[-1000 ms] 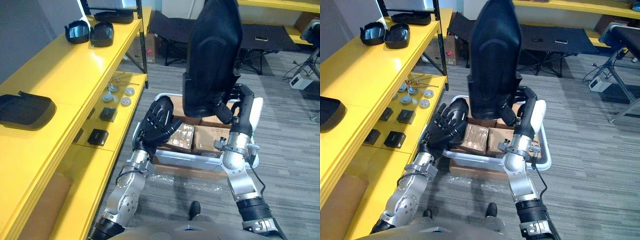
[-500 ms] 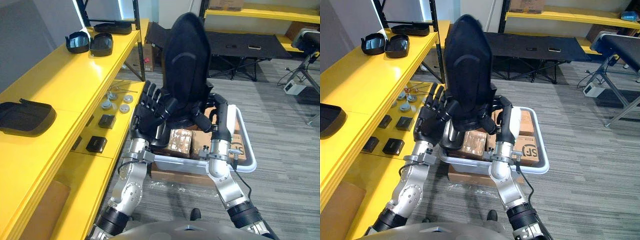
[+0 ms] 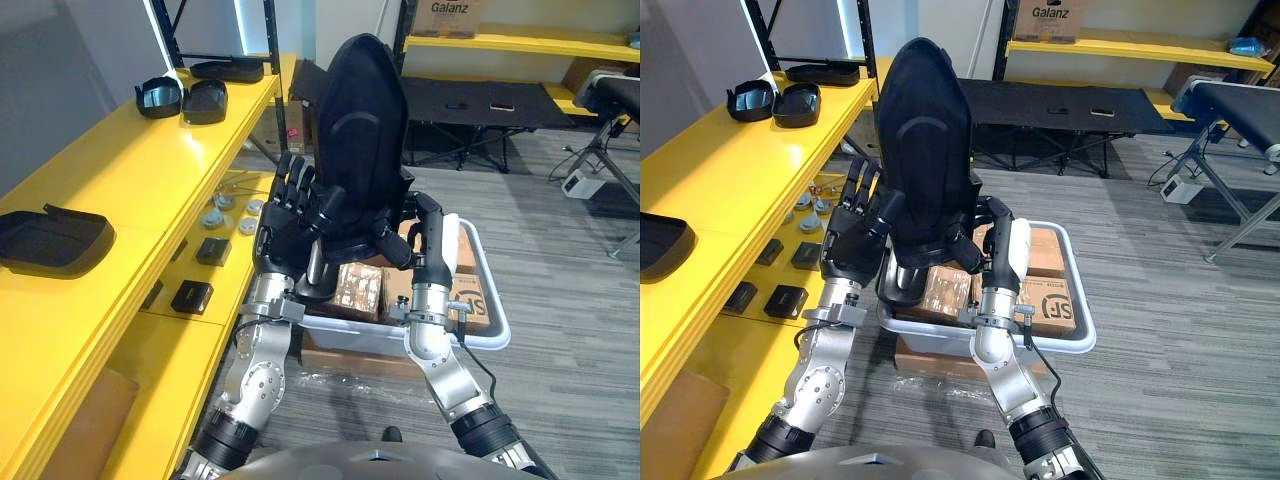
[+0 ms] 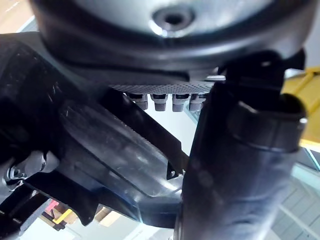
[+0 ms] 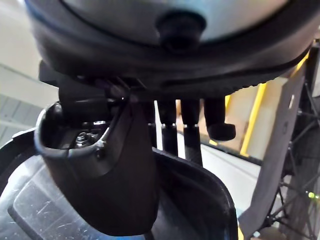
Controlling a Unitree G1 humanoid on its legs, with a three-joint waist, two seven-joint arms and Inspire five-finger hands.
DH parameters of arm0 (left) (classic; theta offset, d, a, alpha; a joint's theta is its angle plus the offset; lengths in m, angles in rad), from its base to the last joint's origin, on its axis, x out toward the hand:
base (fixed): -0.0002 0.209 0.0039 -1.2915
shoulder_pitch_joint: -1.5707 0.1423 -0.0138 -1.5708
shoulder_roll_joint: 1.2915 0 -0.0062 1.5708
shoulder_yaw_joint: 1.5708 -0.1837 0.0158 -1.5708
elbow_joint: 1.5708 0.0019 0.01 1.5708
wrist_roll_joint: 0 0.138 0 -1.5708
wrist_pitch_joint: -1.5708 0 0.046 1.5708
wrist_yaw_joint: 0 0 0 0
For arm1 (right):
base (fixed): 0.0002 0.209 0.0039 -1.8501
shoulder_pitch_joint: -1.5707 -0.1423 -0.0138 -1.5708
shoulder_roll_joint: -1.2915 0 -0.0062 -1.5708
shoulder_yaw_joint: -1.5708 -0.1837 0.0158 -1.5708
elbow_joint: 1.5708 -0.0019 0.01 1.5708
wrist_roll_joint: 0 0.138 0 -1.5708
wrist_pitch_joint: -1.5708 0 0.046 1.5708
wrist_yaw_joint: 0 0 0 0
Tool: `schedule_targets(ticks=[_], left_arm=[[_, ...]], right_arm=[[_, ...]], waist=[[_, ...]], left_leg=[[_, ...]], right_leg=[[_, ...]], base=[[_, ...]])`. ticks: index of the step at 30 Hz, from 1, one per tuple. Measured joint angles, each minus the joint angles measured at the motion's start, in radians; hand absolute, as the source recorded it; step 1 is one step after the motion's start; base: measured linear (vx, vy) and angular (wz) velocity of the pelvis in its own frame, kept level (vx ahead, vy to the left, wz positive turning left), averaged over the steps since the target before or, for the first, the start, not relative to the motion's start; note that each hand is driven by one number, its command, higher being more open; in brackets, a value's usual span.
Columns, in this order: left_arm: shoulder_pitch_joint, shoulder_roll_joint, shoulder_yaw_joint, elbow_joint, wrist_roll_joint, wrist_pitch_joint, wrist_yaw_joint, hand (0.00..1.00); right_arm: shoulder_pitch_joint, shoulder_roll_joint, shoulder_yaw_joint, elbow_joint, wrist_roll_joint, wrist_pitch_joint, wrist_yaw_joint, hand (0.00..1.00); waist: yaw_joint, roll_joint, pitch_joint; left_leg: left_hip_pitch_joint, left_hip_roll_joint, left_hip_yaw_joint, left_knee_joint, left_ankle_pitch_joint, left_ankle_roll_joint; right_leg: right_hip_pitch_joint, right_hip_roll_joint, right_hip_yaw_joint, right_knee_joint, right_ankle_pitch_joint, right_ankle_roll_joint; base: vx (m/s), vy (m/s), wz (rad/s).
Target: Walk over and take three plastic housings, then place them on the shelf
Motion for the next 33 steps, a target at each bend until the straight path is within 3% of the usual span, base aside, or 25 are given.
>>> schedule_targets(ticks=[9,27,33], left_arm=[[0.000,-0.009,-0.002,-0.023,0.165,-0.001,0.031,1.00],[0.000,-0.006,-0.002,-0.024,0.366,0.002,0.184,1.00],[0.000,-0.002,0.003,-0.021,0.373,0.054,0.186,1.00]], right_arm=[[-0.001,0.000,0.013,0.000,0.044,0.000,0.004,0.00],[-0.001,-0.003,0.044,0.001,0.083,0.001,0.050,0.00],[-0.001,-0.027,0.044,0.007,0.085,0.001,0.059,0.00]], waist=[[-0.003,0.002,-0.005],[-0.006,0.004,-0.029],[-0.006,0.005,-0.030]], left_leg=[[0.002,0.000,0.001,0.000,0.000,0.000],[0.006,0.000,0.004,0.000,-0.003,-0.002],[0.007,0.000,0.007,0.000,-0.003,-0.002]], right_leg=[[0.001,0.000,0.000,0.000,-0.004,-0.006],[-0.001,0.001,0.006,0.000,-0.004,-0.006],[-0.002,0.001,0.009,0.000,-0.004,-0.007]], base=[[0.00,0.000,0.00],[0.00,0.000,0.00],[0.00,0.000,0.00]])
